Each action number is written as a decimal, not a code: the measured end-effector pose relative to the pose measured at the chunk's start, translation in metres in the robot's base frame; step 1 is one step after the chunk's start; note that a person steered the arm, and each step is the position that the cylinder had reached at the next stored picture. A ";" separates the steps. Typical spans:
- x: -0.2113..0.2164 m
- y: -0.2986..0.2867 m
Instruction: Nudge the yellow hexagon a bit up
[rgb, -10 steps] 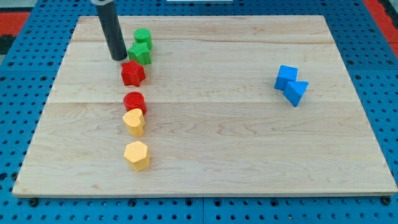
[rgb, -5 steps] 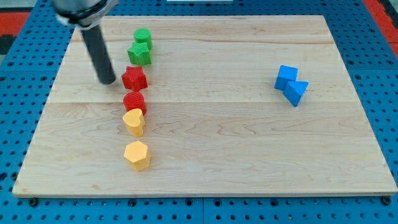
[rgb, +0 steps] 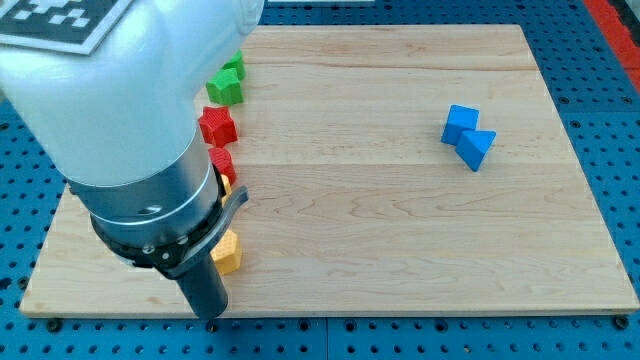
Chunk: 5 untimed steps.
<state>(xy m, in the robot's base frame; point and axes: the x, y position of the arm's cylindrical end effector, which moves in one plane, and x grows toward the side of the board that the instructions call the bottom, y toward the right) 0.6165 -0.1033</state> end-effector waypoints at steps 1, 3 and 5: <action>-0.021 0.004; -0.054 -0.004; -0.069 0.023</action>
